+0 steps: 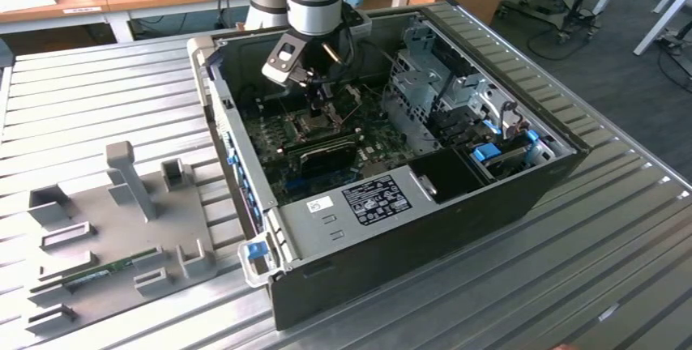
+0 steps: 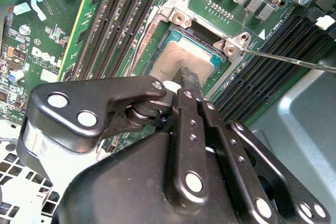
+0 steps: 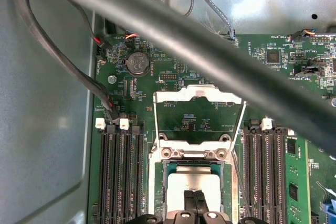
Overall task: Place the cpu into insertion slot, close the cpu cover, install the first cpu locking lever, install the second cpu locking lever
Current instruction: 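Place the cpu into insertion slot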
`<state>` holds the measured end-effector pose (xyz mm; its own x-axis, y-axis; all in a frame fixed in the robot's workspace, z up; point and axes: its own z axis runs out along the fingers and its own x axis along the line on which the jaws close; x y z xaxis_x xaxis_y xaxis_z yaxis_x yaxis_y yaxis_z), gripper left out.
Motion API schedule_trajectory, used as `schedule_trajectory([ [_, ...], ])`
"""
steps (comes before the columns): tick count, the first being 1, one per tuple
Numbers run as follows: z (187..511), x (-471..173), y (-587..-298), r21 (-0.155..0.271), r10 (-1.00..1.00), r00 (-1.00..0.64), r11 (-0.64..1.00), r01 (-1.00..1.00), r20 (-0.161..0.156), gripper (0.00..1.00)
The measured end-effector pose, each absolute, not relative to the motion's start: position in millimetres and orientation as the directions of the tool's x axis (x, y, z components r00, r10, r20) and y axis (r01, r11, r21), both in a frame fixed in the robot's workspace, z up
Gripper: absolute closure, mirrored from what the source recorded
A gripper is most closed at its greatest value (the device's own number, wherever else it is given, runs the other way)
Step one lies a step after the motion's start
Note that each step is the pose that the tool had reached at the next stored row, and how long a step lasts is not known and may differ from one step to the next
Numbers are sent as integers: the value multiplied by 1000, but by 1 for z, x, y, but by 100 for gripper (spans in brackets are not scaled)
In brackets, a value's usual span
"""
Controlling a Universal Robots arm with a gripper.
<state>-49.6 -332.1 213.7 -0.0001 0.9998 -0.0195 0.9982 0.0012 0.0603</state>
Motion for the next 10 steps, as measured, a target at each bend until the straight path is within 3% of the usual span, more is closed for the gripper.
schedule_trajectory([
  [10,224,-50,-332,61,1000,0,1,998,-20,90],
])
